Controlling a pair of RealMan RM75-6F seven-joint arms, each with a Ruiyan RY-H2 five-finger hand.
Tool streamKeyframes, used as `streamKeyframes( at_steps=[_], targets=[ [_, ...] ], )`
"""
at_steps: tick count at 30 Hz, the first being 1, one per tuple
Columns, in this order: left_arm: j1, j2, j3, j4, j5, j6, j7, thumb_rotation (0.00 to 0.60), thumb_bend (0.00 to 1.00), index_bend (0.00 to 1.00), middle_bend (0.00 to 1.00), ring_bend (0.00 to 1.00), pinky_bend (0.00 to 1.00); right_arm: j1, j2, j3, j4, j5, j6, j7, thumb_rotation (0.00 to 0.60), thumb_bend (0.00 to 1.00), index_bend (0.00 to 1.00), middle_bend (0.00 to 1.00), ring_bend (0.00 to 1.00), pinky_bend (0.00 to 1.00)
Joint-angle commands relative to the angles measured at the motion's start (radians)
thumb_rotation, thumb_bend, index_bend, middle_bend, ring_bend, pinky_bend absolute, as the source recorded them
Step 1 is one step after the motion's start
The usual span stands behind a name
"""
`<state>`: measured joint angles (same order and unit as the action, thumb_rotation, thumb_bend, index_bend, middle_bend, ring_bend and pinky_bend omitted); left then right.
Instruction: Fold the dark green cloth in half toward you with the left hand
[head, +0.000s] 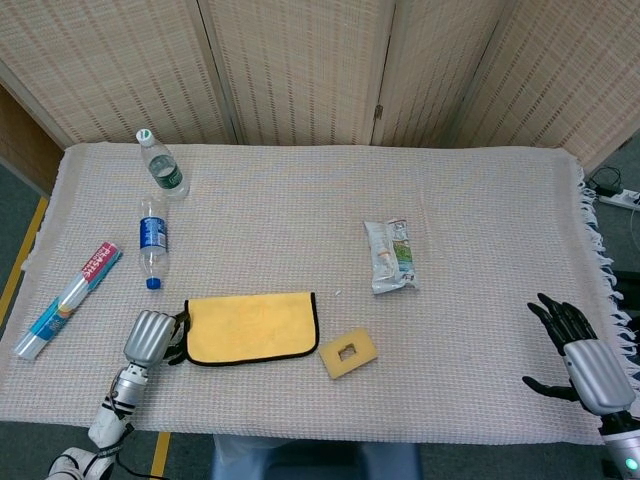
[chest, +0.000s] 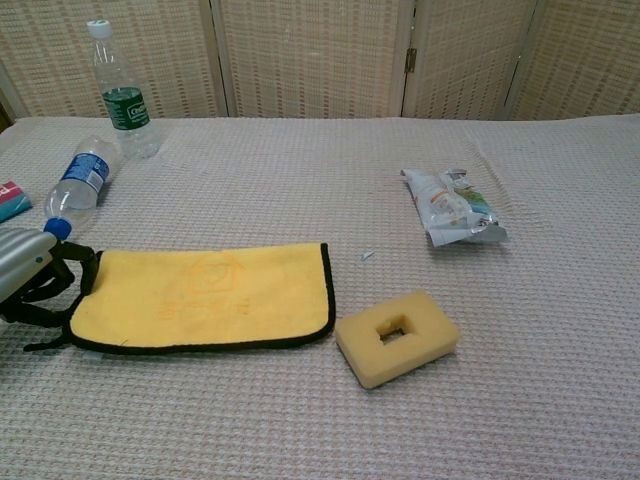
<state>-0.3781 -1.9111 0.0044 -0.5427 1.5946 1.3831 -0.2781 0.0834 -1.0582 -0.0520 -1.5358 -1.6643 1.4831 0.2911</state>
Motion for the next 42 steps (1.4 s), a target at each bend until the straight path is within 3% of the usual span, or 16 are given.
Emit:
streamKeyframes(
  at_steps=[1,16,20,28,37,42],
  targets=[
    [-0.006,-0.003,-0.001,0.009,-0.002,-0.005,-0.011,0.6,0.4,0.64,1.0,1.0,1.0,0.001,0.0,0.001,0.001,0.003,-0.002,0.001,0.6,0.12,0.0,0.0,0.0,0.0],
    [-0.015,-0.018,-0.009,0.072,-0.018,-0.015,-0.042,0.6,0.4,0.65,1.0,1.0,1.0,0.01,-0.004,0.006,0.0,0.017,-0.025,-0.006,0.6,0.12,0.0,0.0,0.0,0.0],
    [-0.001,-0.002,0.006,0.045,-0.009,-0.003,-0.043,0.6,0.4,0.56,1.0,1.0,1.0,0.008,-0.004,0.004,-0.001,0.012,-0.019,-0.007,0.6,0.12,0.0,0.0,0.0,0.0],
    [0.015,0.041,0.008,-0.054,-0.009,0.025,0.011,0.6,0.4,0.3,1.0,1.0,1.0,0.003,-0.003,-0.004,-0.004,-0.008,-0.004,-0.009,0.6,0.12,0.0,0.0,0.0,0.0],
    [0.041,0.172,-0.052,-0.232,-0.017,0.186,0.091,0.6,0.4,0.23,1.0,1.0,1.0,-0.006,0.001,-0.009,0.0,-0.028,0.023,0.001,0.6,0.12,0.0,0.0,0.0,0.0],
    [0.077,0.337,-0.103,-0.463,-0.024,0.305,0.192,0.6,0.39,0.21,1.0,1.0,1.0,-0.009,0.0,-0.017,0.0,-0.055,0.039,-0.003,0.6,0.12,0.0,0.0,0.0,0.0]
  ],
)
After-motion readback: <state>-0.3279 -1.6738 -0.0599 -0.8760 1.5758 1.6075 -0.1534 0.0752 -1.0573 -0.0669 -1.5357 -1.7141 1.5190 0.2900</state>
